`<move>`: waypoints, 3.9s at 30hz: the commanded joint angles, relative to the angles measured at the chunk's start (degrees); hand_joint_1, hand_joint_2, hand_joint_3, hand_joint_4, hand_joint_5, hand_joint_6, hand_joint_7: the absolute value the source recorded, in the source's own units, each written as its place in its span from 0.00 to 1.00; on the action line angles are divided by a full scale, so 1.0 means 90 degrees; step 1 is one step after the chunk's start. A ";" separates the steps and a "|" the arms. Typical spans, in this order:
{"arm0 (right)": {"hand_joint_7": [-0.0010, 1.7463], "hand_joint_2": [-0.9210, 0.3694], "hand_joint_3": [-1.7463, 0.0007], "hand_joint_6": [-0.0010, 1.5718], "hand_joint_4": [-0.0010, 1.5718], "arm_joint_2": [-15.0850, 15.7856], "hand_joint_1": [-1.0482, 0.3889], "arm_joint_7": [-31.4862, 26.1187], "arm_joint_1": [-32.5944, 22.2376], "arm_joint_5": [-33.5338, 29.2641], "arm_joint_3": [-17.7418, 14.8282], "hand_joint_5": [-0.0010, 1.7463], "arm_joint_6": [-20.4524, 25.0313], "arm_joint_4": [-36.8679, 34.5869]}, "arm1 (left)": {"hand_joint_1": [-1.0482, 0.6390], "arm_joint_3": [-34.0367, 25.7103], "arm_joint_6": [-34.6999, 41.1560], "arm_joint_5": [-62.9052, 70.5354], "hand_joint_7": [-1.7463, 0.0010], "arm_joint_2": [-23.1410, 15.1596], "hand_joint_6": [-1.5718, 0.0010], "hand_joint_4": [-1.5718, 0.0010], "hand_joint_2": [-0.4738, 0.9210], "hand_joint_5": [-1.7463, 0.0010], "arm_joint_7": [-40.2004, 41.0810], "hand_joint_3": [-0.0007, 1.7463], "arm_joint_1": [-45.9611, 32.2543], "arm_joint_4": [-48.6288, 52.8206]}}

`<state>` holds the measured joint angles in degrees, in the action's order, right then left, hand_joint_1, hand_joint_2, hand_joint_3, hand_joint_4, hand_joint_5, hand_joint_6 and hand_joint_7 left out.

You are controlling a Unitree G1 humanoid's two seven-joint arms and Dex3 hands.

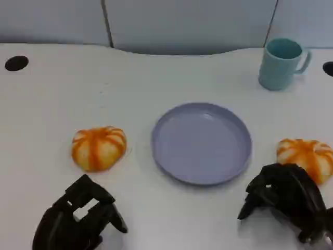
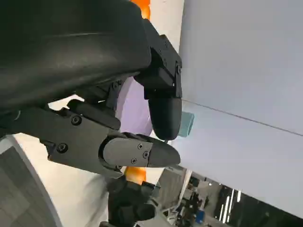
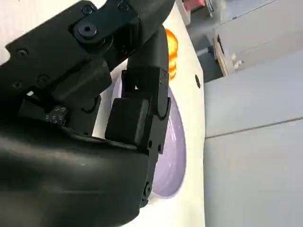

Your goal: Grasp the bread from the table and place it into the plate.

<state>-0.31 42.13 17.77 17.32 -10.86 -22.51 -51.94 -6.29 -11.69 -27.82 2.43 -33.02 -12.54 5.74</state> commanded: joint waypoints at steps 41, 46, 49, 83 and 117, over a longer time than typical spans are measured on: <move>0.19 0.20 1.00 1.00 1.00 -0.0036 0.00 -0.0150 0.0168 -0.0065 0.0016 0.28 -0.0081 -0.0200 | 0.31 -0.0374 -0.2672 0.2437 0.71 -0.0671 0.61 0.72 1.00 0.43 0.0811 0.13 0.0472 0.0234; 0.19 0.20 1.00 1.00 1.00 -0.0024 0.00 -0.0197 0.0176 -0.0159 0.0048 0.29 -0.0156 -0.0208 | 0.33 -0.0470 -0.2744 0.3996 0.90 -0.1297 0.62 0.78 1.00 0.56 0.1650 0.10 0.0668 -0.0353; 0.19 0.20 1.00 1.00 1.00 -0.0039 0.00 -0.0209 0.0147 -0.0191 0.0055 0.29 -0.0118 -0.0167 | 0.33 -0.0532 -0.2752 0.5040 0.96 -0.1736 0.70 0.83 1.00 0.64 0.2144 0.08 0.0810 -0.0696; 0.19 0.21 1.00 1.00 1.00 -0.0079 0.00 -0.0033 -0.0042 -0.0156 0.0040 0.28 0.0010 0.0130 | 0.19 0.2080 0.0638 0.8533 1.00 -0.3391 0.92 1.00 0.93 0.98 0.1544 0.00 0.3808 0.0478; 0.21 0.21 1.00 1.00 1.00 -0.0107 0.00 -0.0213 -0.0336 -0.0180 0.0102 0.29 0.0151 0.0609 | 0.33 0.3709 0.0817 0.7682 0.98 -0.2200 0.90 0.99 0.87 0.99 0.1942 0.00 0.6889 0.6431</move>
<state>-2.07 40.97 15.39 15.71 -10.18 -21.02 -47.45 26.69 -4.05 42.07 -17.38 -15.80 48.38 61.01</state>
